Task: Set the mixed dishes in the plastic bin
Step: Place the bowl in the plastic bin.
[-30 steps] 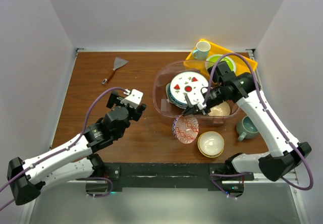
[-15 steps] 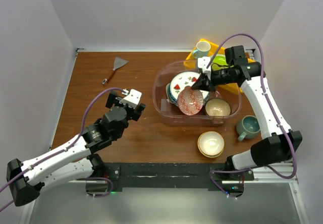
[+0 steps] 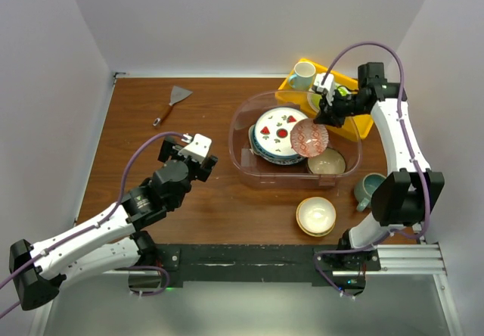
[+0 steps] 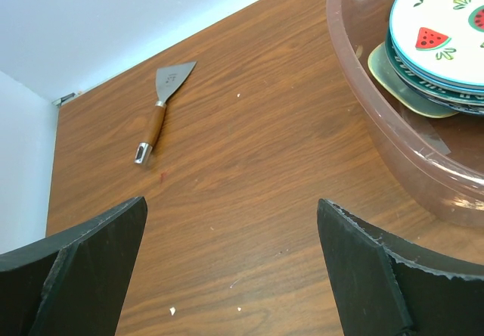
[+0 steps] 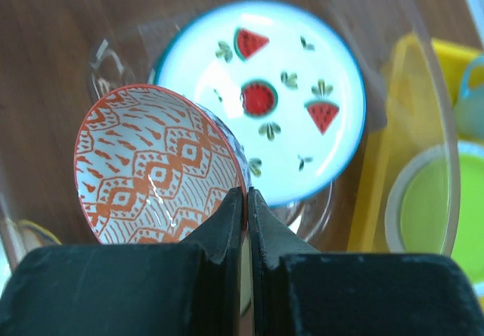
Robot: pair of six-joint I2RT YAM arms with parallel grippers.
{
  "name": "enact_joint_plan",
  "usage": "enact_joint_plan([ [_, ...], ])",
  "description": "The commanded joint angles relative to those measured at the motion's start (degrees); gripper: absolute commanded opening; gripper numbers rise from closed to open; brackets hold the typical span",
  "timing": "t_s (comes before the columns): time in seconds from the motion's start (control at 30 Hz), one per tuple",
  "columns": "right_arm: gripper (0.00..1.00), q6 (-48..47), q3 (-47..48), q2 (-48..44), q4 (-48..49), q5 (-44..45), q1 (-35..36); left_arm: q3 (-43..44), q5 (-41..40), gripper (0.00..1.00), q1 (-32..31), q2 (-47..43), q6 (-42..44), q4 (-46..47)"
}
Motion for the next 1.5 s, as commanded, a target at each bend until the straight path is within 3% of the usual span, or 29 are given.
enact_joint_plan([
  [0.0,0.00,-4.45,2.24,0.98,-5.73,5.55,-2.77,0.04,0.51,1.00,0.41,-0.98,0.57,2.52],
  [0.33,0.00,-9.20,-2.77,3.44,-6.17,15.49,-3.49,0.04,0.95,1.00,0.41,-1.06,0.49,2.43],
  [0.87,0.00,-7.71,-9.54,9.77,-0.29,20.68,-3.31,0.03,0.78,1.00,0.41,-0.80,0.40,2.35],
  [1.1,0.18,-7.80,-12.35,9.25,1.30,21.47,-3.22,0.03,0.86,1.00,0.41,-0.71,0.40,2.34],
  [1.23,0.41,-7.45,-12.35,7.84,1.03,21.13,-3.13,0.03,1.04,1.00,0.41,-0.63,0.40,2.35],
  [1.43,0.56,-1.92,-9.37,2.93,2.08,20.69,-3.05,0.04,1.04,1.00,0.41,-0.71,0.31,2.35],
  [1.47,0.64,0.18,-9.28,1.96,2.52,20.25,-3.05,0.03,1.13,1.00,0.41,-0.71,0.31,2.35],
])
